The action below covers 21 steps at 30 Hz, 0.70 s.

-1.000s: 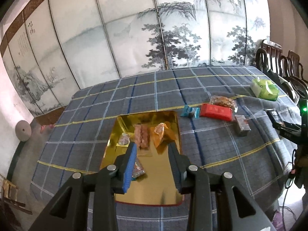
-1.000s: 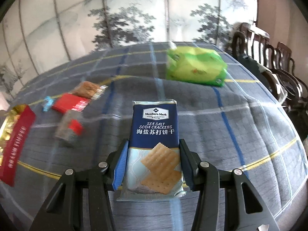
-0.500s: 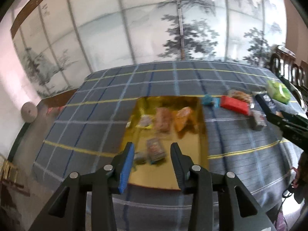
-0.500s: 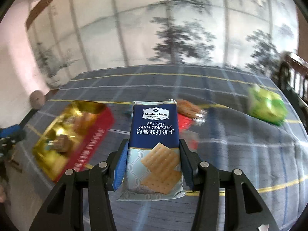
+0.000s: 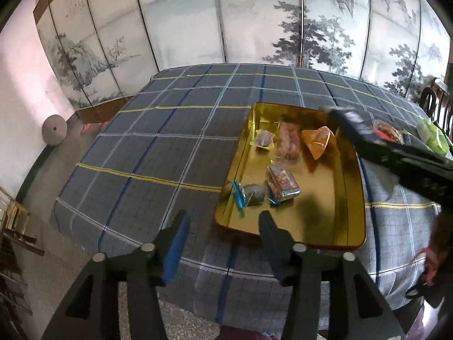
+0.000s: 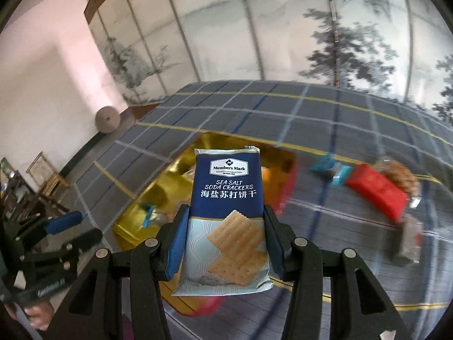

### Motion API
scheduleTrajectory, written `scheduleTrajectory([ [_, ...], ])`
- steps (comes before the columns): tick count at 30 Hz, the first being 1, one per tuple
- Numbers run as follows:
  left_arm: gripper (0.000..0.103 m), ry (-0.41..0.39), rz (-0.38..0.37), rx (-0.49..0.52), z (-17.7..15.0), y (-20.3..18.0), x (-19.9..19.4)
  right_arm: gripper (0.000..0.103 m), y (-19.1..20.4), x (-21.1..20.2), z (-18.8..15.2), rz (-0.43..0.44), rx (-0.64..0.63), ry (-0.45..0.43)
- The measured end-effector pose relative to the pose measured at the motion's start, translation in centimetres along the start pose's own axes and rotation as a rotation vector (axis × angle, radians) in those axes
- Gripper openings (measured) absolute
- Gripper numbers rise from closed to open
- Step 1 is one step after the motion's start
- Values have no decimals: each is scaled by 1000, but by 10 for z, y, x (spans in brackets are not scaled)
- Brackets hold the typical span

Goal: Organize snacks
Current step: 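Carry the cracker pack into the gold tray and release it with the right gripper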

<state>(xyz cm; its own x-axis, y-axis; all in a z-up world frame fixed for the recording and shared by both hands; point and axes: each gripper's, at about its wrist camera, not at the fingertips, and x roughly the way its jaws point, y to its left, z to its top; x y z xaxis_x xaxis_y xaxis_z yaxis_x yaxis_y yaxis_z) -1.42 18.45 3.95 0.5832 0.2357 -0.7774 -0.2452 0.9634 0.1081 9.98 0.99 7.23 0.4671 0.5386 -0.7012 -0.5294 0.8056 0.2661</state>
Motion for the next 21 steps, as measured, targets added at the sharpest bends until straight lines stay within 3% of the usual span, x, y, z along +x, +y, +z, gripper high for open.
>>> scheduleTrajectory([
  [2, 59, 7, 11, -6, 0, 2, 0, 46, 5, 11, 1, 19, 4, 20],
  [16, 61, 13, 57, -5, -2, 10, 7, 46, 29, 60, -7, 9, -17, 121],
  [18, 73, 15, 62, -13, -1, 11, 8, 47, 28, 64, -9, 4, -15, 130],
  [21, 73, 4, 61, -36, -1, 14, 5, 47, 29, 68, -11, -3, -21, 139],
])
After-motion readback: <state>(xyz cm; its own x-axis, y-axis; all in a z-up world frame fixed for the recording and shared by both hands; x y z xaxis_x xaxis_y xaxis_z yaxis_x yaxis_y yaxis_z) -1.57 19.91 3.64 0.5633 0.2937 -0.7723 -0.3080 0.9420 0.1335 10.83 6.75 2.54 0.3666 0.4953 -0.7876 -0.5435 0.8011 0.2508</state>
